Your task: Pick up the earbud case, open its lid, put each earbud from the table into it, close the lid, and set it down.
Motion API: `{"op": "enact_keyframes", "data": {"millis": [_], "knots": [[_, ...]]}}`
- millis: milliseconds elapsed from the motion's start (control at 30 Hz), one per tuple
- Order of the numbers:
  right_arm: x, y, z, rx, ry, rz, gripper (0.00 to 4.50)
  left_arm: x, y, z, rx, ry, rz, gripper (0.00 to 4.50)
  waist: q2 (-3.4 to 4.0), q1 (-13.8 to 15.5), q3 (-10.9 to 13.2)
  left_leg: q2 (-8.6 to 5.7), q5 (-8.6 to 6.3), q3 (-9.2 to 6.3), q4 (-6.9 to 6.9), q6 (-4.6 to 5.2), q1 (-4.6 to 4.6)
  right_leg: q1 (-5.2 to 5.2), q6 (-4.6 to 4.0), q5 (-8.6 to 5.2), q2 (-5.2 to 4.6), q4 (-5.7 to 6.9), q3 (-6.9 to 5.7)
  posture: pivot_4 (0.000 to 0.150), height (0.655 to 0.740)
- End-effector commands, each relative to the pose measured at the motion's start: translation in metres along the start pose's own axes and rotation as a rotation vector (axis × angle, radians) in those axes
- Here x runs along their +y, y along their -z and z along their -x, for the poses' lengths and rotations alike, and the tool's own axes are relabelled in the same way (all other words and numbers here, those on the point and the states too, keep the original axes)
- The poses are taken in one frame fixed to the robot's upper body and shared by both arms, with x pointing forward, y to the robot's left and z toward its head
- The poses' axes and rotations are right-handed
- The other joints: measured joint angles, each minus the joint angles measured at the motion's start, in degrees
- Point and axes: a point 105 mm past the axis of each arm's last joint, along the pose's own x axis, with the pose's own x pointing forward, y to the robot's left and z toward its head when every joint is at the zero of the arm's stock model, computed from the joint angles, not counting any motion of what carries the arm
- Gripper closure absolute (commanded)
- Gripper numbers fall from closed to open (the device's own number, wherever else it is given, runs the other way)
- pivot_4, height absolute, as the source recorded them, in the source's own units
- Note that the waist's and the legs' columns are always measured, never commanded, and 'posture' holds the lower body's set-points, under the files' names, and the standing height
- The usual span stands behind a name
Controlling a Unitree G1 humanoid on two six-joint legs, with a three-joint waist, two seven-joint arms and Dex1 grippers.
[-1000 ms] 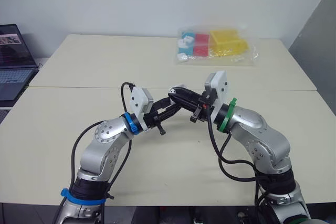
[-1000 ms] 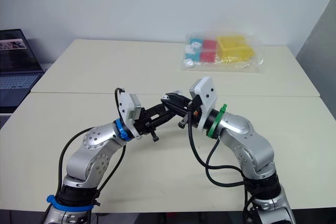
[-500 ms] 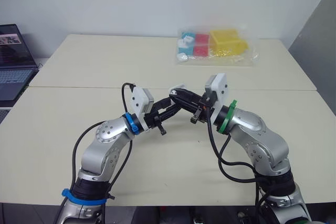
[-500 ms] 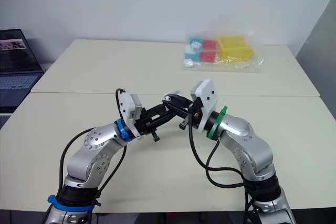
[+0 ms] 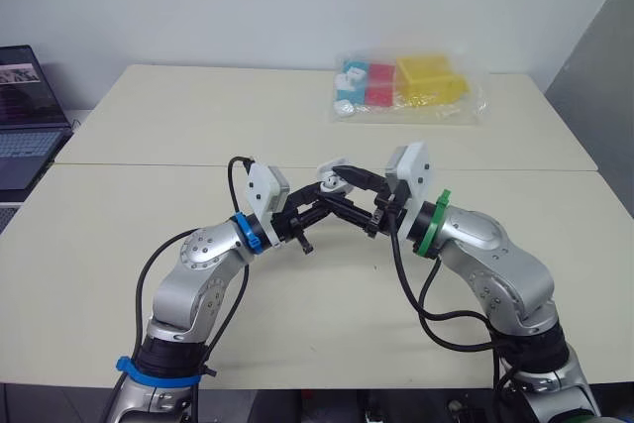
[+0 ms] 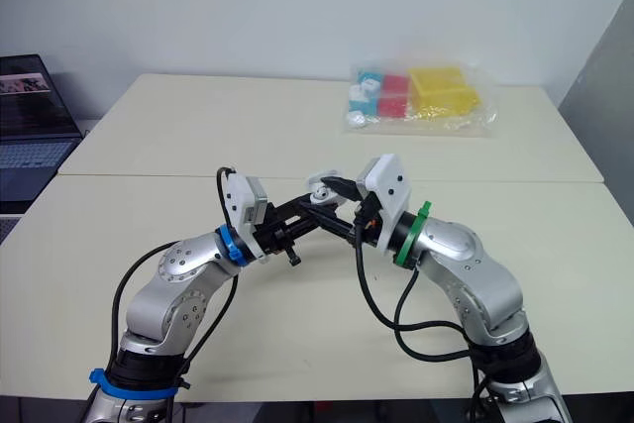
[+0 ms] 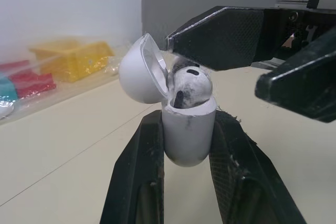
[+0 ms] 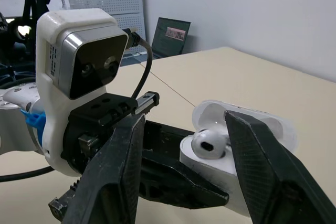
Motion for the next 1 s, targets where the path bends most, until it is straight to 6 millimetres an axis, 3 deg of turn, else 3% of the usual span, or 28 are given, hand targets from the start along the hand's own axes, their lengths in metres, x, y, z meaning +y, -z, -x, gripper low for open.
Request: {"op": "enact_keyframes", "data": {"millis": [33,133,267,367,467,633,667,800,1000], "knots": [[0.007,-0.021,0.007,-0.052,-0.034,0.035,2.0,0.0,-0.013,0.001,-0.049,0.0,-0.033,3.71,0.0,0.0,0.0,0.0,0.0,0.0,0.0,0.0,0.0,0.0,0.0,0.0,0.0,0.0,0.0,0.15,0.74],[0.009,-0.026,0.011,-0.055,-0.053,0.039,2.0,0.0,-0.012,0.0,-0.047,0.002,-0.032,3.71,0.0,0.0,0.0,0.0,0.0,0.0,-0.01,0.0,0.0,0.0,0.0,0.0,0.0,0.0,0.0,0.15,0.74],[0.004,-0.047,0.023,-0.051,-0.091,0.046,2.0,-0.002,-0.011,0.001,-0.039,0.019,-0.034,3.71,0.01,0.0,0.0,0.0,0.0,0.0,0.02,0.0,-0.01,0.0,0.0,0.0,0.0,0.0,0.0,0.15,0.74],[-0.016,-0.054,0.028,0.01,-0.076,0.086,2.0,-0.006,-0.01,0.0,-0.033,0.056,-0.051,3.71,0.01,0.0,0.0,-0.02,0.0,0.01,0.0,0.0,0.0,0.0,0.0,0.0,-0.01,-0.02,-0.01,0.15,0.74],[-0.042,-0.052,0.028,0.099,-0.026,0.129,2.59,-0.01,-0.009,-0.001,-0.023,0.093,-0.051,3.71,0.01,0.0,0.0,-0.01,0.0,0.01,-0.03,0.01,0.01,-0.01,-0.02,-0.01,0.0,-0.03,-0.01,0.15,0.74],[-0.074,-0.038,0.021,0.262,-0.062,0.221,4.32,-0.017,-0.006,-0.002,-0.015,0.144,-0.054,3.71,0.05,-0.1,0.0,-0.01,-0.01,0.06,-0.06,0.02,-0.04,-0.07,-0.03,-0.02,0.01,-0.06,0.04,0.15,0.74],[-0.08,-0.035,0.019,0.291,-0.07,0.237,4.5,-0.018,-0.007,-0.003,-0.015,0.15,-0.055,3.71,0.06,-0.2,0.0,-0.01,-0.01,0.09,-0.05,0.02,-0.05,-0.09,-0.03,-0.02,0.01,-0.05,0.06,0.15,0.74],[-0.09,-0.019,0.016,0.38,-0.173,0.258,4.5,-0.021,-0.006,-0.005,-0.016,0.171,-0.057,3.71,0.06,-0.1,0.0,0.0,-0.01,0.05,-0.08,0.02,-0.08,-0.11,-0.05,-0.03,0.02,-0.09,0.0,0.15,0.74],[-0.078,-0.012,0.008,0.403,-0.348,0.222,4.5,-0.025,-0.004,-0.005,-0.009,0.186,-0.051,3.71,0.08,-0.1,0.1,0.01,-0.01,0.07,-0.05,0.02,-0.25,-0.23,-0.06,-0.03,0.01,-0.13,0.04,0.15,0.74]]}}
